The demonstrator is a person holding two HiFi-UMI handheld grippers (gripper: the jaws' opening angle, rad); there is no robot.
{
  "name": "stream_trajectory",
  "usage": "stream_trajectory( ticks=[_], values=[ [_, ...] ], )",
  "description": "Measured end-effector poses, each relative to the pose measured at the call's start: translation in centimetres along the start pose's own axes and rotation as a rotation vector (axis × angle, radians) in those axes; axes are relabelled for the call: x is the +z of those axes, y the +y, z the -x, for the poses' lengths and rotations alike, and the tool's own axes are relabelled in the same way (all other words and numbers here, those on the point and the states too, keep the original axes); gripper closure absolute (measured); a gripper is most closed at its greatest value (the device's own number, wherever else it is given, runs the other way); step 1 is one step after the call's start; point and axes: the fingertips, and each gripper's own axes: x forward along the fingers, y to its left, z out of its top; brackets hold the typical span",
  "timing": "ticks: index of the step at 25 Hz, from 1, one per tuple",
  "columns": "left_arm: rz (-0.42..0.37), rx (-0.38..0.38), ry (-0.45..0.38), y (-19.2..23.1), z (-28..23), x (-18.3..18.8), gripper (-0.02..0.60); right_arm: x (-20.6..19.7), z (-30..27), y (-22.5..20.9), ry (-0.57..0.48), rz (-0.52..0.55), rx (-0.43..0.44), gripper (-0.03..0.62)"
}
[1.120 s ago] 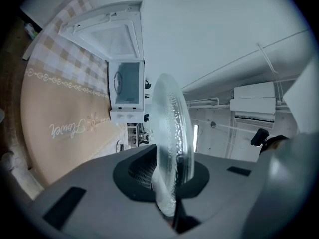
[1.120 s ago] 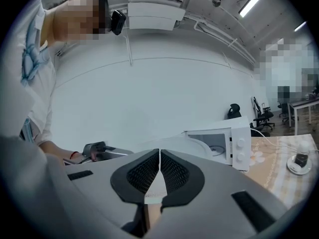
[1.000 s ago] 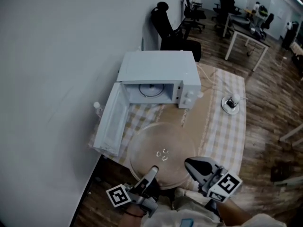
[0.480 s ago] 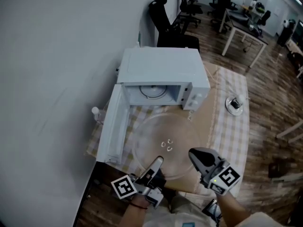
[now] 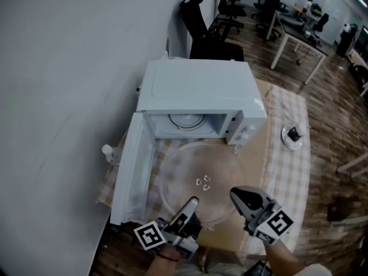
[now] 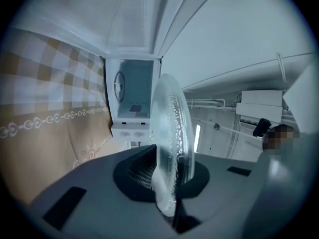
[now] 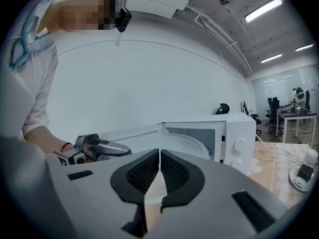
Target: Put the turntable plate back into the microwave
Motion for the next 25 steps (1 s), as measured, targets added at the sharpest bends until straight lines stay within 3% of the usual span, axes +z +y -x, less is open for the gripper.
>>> stream_trajectory(
  ticks=[15,25],
  values=[
    [-0.02,-0.008,-0.066,5.5,-3.7,4.8,0.555,-2.7,-6.0,-4.2,-0.004,0.112,0.106,0.56],
    [-0.036,-0.003,-0.083,7.7,-5.4,6.7,0.554,-4.8,-7.5,-4.0,0.128,0.367,0.147,0.559]
  ],
)
